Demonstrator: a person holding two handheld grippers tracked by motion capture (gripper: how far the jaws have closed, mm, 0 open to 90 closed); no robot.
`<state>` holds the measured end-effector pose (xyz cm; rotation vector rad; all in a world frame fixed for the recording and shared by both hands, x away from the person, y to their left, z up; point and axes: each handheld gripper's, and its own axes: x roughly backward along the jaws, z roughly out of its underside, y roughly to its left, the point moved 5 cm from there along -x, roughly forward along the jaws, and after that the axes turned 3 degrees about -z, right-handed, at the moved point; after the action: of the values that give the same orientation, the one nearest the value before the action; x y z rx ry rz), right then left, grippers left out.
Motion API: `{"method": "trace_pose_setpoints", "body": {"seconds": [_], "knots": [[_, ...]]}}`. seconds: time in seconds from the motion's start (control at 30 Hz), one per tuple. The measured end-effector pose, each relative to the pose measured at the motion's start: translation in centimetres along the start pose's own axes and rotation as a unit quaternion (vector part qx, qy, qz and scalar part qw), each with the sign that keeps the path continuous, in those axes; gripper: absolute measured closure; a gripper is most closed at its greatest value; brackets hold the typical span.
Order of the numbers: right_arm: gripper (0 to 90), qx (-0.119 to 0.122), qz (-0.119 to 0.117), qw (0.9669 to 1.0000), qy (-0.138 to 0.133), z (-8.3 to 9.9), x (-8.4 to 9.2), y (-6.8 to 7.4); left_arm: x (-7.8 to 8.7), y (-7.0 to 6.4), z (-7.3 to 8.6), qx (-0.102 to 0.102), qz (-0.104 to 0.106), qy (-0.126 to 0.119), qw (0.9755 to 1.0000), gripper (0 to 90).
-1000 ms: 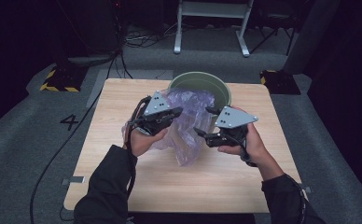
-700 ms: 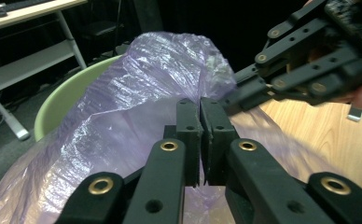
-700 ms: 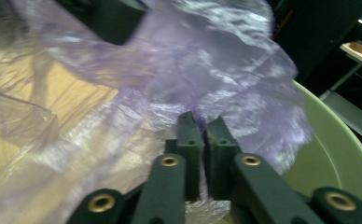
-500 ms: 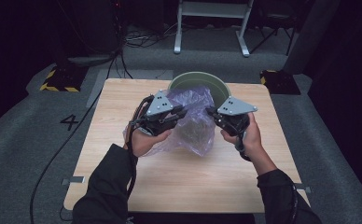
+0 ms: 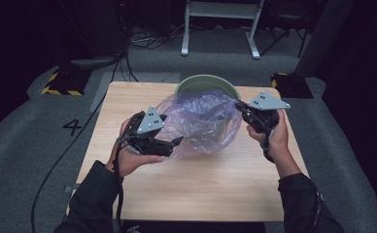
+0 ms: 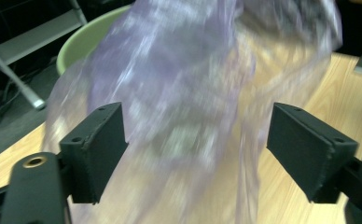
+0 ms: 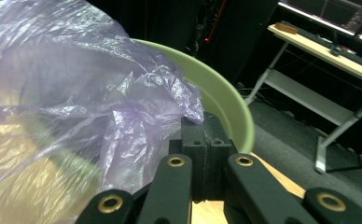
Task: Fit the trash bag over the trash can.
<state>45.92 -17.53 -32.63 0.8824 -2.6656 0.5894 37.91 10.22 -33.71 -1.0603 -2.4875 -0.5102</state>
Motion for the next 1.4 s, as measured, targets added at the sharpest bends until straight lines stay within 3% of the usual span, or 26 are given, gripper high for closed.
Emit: {"method": "trace_pose_setpoints", "body": {"seconds": [0.13, 0.27, 0.3, 0.4, 0.53, 0.67, 0.83, 0.97, 1.07, 1.17, 1.27, 1.3, 1.33, 1.4], "knots": [[90.0, -0.004, 0.01, 0.9999, 0.001, 0.1, 0.5, -0.9, 0.7, 0.4, 1.4, -0.016, -0.012, 0.014, 0.9997, 18.4], [90.0, -0.008, 0.019, 0.9998, 0.006, 0.4, 1.0, -1.7, 0.1, 1.1, 2.6, -0.013, -0.008, 0.027, 0.9995, 21.7], [90.0, -0.009, 0.02, 0.9997, 0.006, 0.5, 1.0, -1.9, -0.1, 1.3, 2.8, -0.019, -0.015, 0.033, 0.9991, 22.3], [90.0, -0.012, 0.021, 0.9997, 0.006, 0.6, 1.3, -2.3, -1.1, 1.7, 3.0, -0.016, -0.016, 0.033, 0.9992, 35.5], [89.6, -0.017, 0.02, 0.9996, 0.008, 1.0, 1.3, -2.6, -2.1, 2.2, 2.5, -0.028, -0.024, 0.025, 0.999, 63.0], [83.6, -0.014, 0.02, 0.9995, 0.021, 1.7, 1.2, -2.9, -2.8, 2.6, 1.4, -0.017, -0.025, -0.01, 0.9995, 77.0], [53.2, 0.0, 0.004, 0.9999, 0.016, 2.1, 1.3, -2.7, -3.6, 2.8, 0.3, -0.017, -0.03, -0.025, 0.9991, 84.3], [35.5, 0.038, -0.024, 0.999, 0.001, 2.1, 1.9, -1.5, -4.1, 3.1, -0.1, -0.003, -0.031, -0.033, 0.999, 85.7], [26.3, 0.062, -0.052, 0.9967, -0.012, 1.9, 2.4, -0.6, -4.3, 3.4, -0.3, 0.009, -0.028, -0.041, 0.9987, 85.7], [23.4, 0.078, -0.071, 0.994, -0.028, 1.5, 2.9, 0.0, -4.4, 3.7, -0.4, 0.012, -0.03, -0.043, 0.9986, 85.7], [27.4, 0.079, -0.058, 0.9949, -0.027, 1.0, 2.7, -0.1, -4.6, 4.1, -0.5, 0.015, -0.034, -0.045, 0.9983, 85.6], [33.5, 0.076, -0.051, 0.9955, -0.024, 0.9, 2.5, -0.3, -4.6, 4.2, -0.6, 0.016, -0.037, -0.045, 0.9982, 85.7], [45.7, 0.079, -0.046, 0.9957, -0.018, 0.8, 2.2, -0.4, -4.6, 4.4, -0.7, 0.018, -0.041, -0.049, 0.9978, 85.7], [62.7, 0.079, -0.018, 0.9967, 0.003, 0.8, 1.4, -1.0, -4.8, 4.9, -0.8, 0.02, -0.047, -0.052, 0.9973, 85.7]]}}
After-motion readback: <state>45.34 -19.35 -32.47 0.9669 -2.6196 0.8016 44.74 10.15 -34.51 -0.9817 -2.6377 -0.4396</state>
